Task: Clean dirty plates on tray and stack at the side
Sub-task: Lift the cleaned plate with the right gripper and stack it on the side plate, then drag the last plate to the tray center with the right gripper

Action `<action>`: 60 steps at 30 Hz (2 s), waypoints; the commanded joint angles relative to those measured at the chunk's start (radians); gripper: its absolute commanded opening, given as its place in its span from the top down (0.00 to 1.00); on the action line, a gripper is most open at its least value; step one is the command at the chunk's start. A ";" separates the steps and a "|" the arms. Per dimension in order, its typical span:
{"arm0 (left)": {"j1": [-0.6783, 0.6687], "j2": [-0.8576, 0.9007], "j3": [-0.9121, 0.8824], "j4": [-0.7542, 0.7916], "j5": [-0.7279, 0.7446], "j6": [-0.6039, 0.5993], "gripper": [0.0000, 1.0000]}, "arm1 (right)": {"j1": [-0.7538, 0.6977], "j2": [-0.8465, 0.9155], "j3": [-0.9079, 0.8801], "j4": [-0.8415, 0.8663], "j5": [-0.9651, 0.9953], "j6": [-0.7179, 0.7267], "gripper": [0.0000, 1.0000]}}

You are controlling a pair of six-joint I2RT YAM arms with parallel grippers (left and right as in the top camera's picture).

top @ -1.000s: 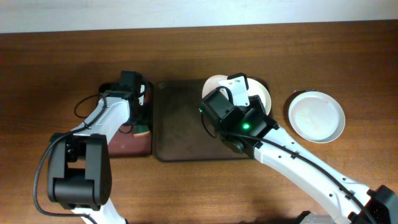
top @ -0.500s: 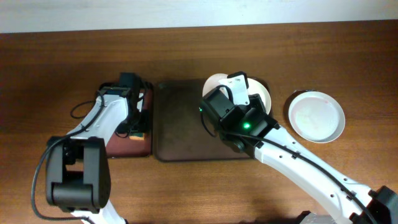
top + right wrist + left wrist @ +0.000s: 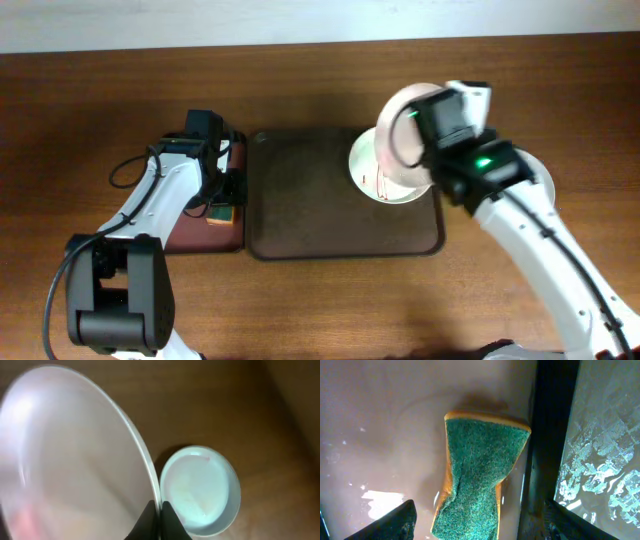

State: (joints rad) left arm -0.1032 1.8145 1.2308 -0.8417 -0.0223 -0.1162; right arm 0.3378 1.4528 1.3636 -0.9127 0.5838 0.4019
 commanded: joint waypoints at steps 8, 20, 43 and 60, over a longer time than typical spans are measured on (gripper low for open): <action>0.006 -0.021 0.014 0.002 0.019 0.002 0.21 | -0.819 0.129 0.020 -0.124 -0.615 0.022 0.96; 0.006 -0.021 0.014 -0.002 0.019 0.002 0.21 | -0.777 0.260 0.020 -0.134 -0.970 -0.121 0.40; 0.006 -0.021 0.014 -0.013 0.019 0.002 0.21 | -0.135 0.567 0.018 -0.028 -0.838 0.007 0.96; 0.006 0.078 -0.005 0.062 0.026 0.001 0.49 | -0.024 0.567 0.018 0.008 -0.837 0.131 0.96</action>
State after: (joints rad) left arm -0.1032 1.8420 1.2304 -0.7742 -0.0071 -0.1162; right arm 0.3069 2.0079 1.3743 -0.9066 -0.2554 0.5240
